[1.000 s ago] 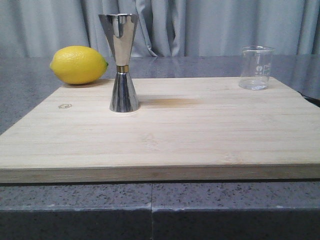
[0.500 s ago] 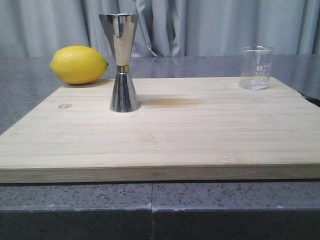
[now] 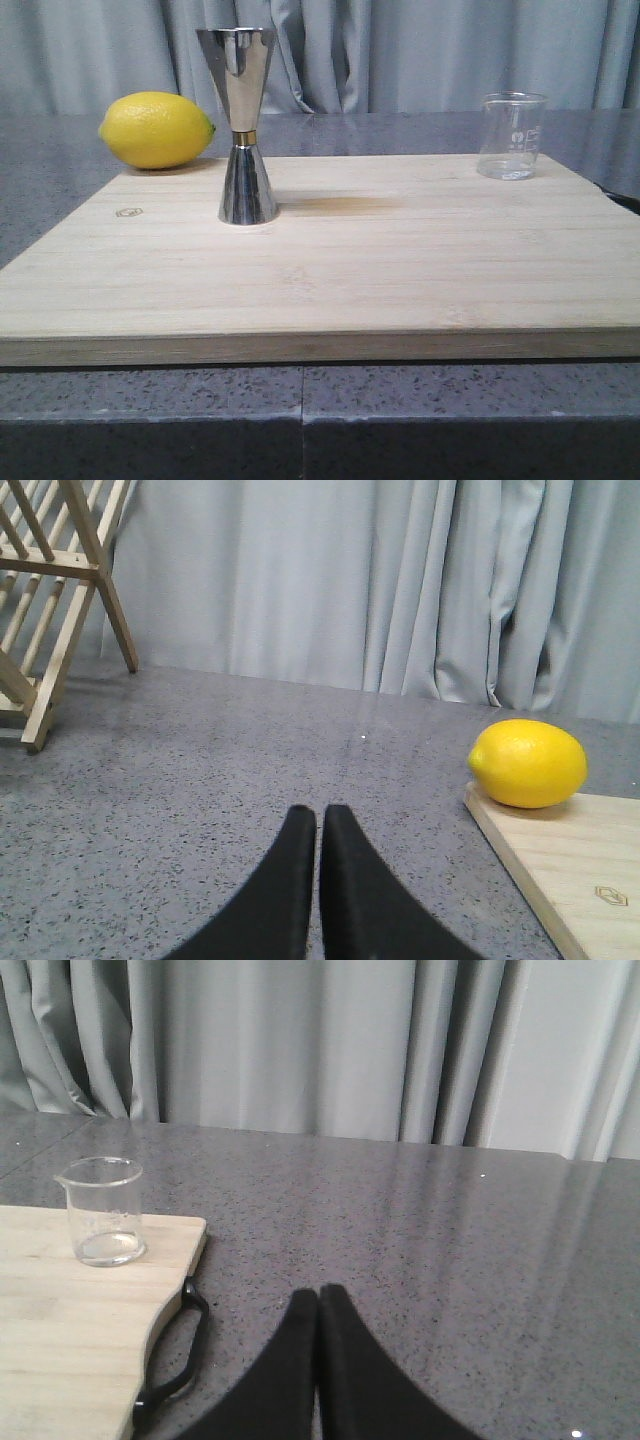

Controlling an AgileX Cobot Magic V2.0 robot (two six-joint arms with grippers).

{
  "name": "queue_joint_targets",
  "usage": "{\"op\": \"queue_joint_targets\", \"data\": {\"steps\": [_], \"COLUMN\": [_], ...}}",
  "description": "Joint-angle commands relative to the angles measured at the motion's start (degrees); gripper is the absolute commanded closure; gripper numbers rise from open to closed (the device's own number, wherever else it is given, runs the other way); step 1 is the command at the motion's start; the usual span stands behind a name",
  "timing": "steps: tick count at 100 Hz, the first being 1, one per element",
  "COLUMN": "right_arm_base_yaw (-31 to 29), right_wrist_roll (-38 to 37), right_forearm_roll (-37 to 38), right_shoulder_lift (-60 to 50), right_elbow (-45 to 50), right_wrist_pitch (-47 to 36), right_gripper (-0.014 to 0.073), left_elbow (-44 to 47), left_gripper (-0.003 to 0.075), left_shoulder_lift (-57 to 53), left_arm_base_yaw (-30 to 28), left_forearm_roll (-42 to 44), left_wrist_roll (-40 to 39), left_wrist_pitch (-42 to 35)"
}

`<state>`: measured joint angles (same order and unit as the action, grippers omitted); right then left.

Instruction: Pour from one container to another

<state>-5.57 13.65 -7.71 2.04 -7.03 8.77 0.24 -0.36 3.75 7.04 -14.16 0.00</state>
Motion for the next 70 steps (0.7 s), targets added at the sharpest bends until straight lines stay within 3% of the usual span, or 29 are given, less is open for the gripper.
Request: {"op": "queue_joint_targets", "data": {"steps": [1,28,50,70], "right_arm_base_yaw": [-0.38,-0.38,-0.38,-0.38], "right_wrist_roll": [2.44,2.18,-6.0,-6.19], "right_forearm_roll": [-1.62,-1.06,6.5,6.5], "right_shoulder_lift": [-0.7,-3.72,-3.72,-3.72], "right_elbow": [0.87,6.54,8.22,8.22], "right_wrist_pitch": [-6.7,-10.52,-10.97,-10.15], "right_gripper": [0.0666,0.0666,0.0666,0.0666], "left_elbow": [1.66,1.66,1.66,1.66], "left_gripper": [0.0739,0.0739,0.0739,0.0739], "left_shoulder_lift": [-1.23,-1.23,-1.23,-1.23], "left_arm_base_yaw": [0.56,0.56,0.56,0.56], "left_forearm_roll": [-0.14,-0.14,-0.14,-0.14], "left_wrist_roll": [-0.59,-0.59,-0.59,-0.59], "left_wrist_pitch": [-4.39,-4.39,-4.39,-4.39]}}
